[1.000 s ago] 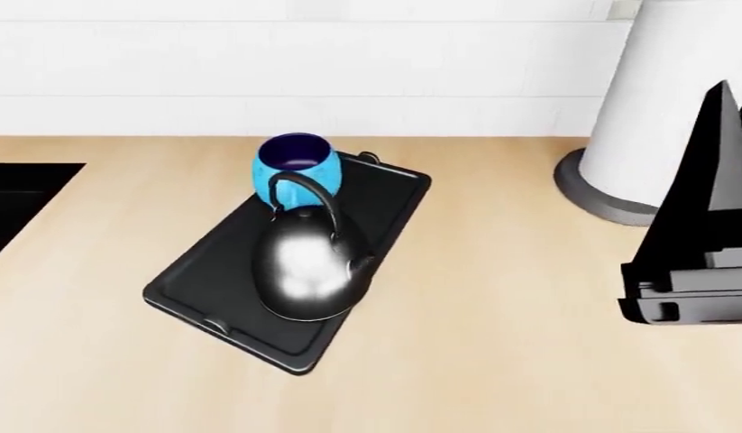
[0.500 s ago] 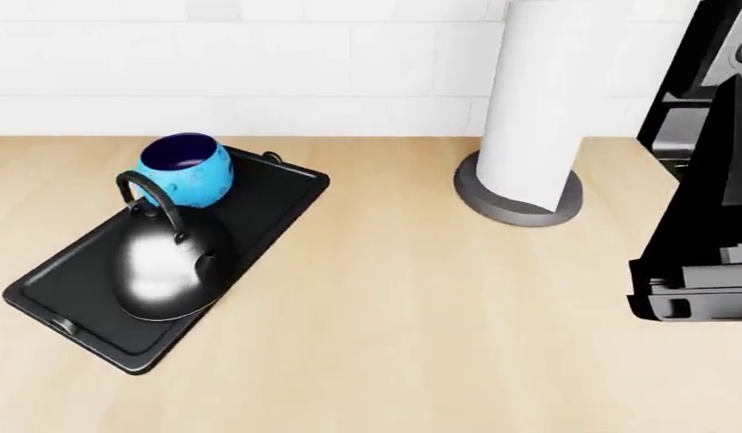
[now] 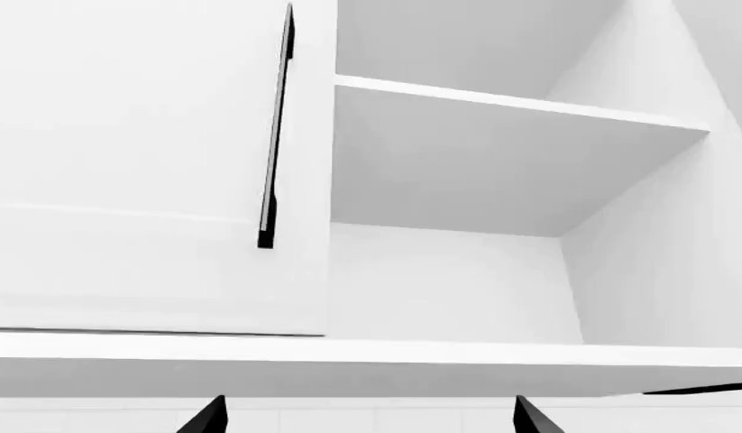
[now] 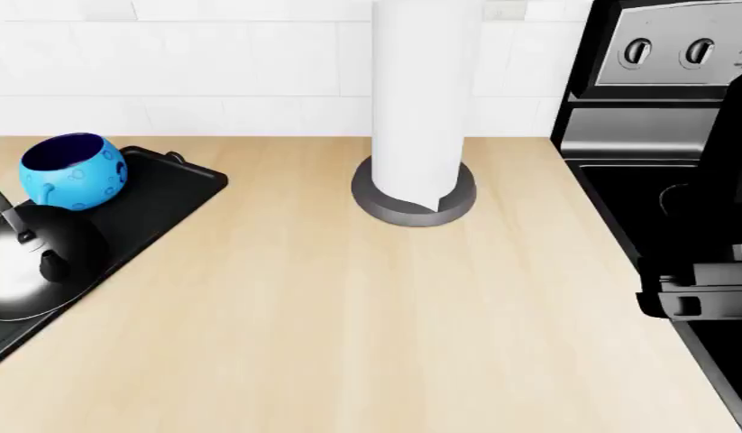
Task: Pick the kettle from the counter and place it on the tray. Then pick the mug from the cabinet and place it on the tray. Then close the cabinet doors.
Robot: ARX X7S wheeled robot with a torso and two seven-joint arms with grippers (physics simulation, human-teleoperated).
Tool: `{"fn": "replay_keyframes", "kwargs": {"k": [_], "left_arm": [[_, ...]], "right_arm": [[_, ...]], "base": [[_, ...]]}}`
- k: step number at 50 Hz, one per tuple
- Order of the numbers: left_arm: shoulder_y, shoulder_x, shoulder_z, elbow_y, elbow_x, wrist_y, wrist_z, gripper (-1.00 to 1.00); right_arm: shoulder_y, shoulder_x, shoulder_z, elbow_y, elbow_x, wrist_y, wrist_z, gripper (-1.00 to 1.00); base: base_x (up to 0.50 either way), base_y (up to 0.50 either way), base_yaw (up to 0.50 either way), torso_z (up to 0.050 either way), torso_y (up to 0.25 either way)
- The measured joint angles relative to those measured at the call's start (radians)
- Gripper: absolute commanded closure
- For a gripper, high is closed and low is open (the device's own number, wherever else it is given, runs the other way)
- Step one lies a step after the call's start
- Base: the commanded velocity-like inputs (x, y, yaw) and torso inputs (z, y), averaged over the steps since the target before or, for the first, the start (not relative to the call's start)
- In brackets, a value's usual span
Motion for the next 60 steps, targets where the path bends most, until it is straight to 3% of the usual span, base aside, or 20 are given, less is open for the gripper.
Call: {"fn": "replay_keyframes", "kwargs": {"k": [21, 31, 37, 45, 53, 60], "left_arm": [[0.023, -0.003, -0.009, 0.006, 0.005, 0.005, 0.006, -1.0], [0.04, -0.003, -0.018, 0.008, 0.009, 0.009, 0.015, -1.0], [0.048, -0.006, -0.024, 0.008, 0.01, 0.01, 0.02, -1.0], [0.054, -0.016, -0.034, 0.008, 0.004, 0.015, 0.023, -1.0], [0.057, -0.026, -0.043, 0.008, -0.008, 0.02, 0.025, -1.0], [0.057, -0.037, -0.05, 0.008, -0.021, 0.026, 0.024, -1.0]], "right_arm": [[-0.001, 0.014, 0.017, 0.0, 0.012, 0.01, -0.012, -1.0], [-0.007, 0.045, 0.097, 0.0, 0.098, 0.053, -0.034, -1.0], [-0.011, 0.061, 0.282, 0.004, 0.277, 0.162, -0.03, -1.0], [-0.012, 0.061, 0.651, 0.064, 0.566, 0.412, -0.022, -1.0], [-0.011, -0.015, 0.988, 0.186, 0.777, 0.668, 0.0, -1.0], [-0.009, -0.125, 1.239, 0.303, 0.849, 0.869, -0.006, -1.0]], "base": [[0.0, -0.5, 0.0, 0.0, 0.0], [0.0, -0.04, 0.0, 0.0, 0.0], [0.0, 0.0, 0.0, 0.0, 0.0], [0.0, 0.0, 0.0, 0.0, 0.0], [0.0, 0.0, 0.0, 0.0, 0.0], [0.0, 0.0, 0.0, 0.0, 0.0]]}}
